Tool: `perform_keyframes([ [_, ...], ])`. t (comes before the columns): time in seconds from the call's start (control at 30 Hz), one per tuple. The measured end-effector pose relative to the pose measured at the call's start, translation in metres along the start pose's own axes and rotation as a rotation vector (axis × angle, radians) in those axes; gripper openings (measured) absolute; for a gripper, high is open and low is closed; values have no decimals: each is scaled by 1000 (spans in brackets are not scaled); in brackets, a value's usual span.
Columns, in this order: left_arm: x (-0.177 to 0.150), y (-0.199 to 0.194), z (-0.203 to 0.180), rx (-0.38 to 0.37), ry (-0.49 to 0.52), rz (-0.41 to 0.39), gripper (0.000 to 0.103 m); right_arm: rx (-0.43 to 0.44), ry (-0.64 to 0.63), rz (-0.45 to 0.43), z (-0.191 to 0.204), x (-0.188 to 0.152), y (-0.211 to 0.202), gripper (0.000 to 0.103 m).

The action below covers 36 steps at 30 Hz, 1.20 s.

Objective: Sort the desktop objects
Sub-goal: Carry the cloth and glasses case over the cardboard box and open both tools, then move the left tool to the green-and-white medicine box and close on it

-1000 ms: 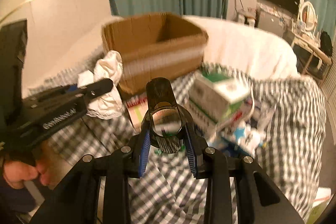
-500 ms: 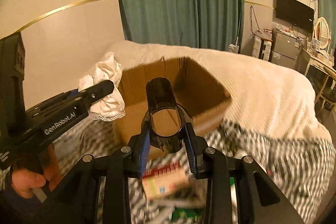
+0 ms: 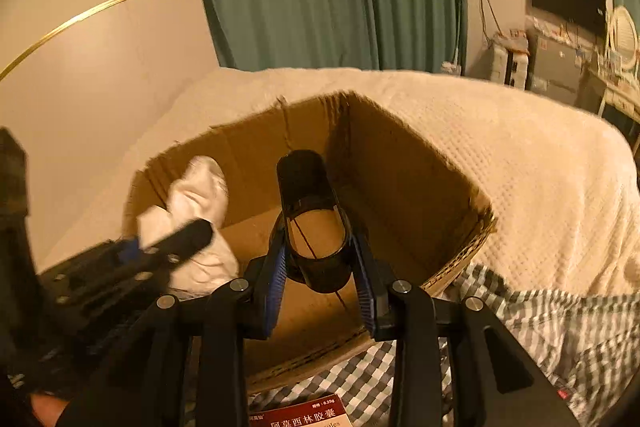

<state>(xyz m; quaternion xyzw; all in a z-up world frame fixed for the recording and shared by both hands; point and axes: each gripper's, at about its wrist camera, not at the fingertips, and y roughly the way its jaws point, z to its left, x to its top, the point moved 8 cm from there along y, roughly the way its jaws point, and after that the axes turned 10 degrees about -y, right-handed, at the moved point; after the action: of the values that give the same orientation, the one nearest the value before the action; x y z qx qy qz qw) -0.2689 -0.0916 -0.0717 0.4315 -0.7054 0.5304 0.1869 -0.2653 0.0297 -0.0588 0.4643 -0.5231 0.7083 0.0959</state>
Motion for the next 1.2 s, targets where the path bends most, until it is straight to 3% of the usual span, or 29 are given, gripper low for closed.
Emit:
perform_keyframes([
  [0.07,-6,-5,-2,-9,-2,2,61,-12,8,-8,-4,-1,-9,34],
  [0.17,-15,-21,-3,-31,-8,-5,65,-46,3,-57,-9,2,-40,57],
  [0.33,-26,-56,-21,-67,8,-1,73,-135,-2,-116,-23,-11,-122,61],
  [0.4,-34,-73,-34,-78,36,-3,82,-174,-6,-121,-27,-23,-151,63],
  [0.57,-72,-94,-67,-126,92,46,85,-249,29,-99,-49,-65,-203,65],
  [0.87,-159,-75,-131,-245,235,244,91,-313,137,-27,-93,-150,-228,68],
  [1.2,-199,-36,-160,-267,308,313,94,-227,150,96,-105,-210,-202,71],
])
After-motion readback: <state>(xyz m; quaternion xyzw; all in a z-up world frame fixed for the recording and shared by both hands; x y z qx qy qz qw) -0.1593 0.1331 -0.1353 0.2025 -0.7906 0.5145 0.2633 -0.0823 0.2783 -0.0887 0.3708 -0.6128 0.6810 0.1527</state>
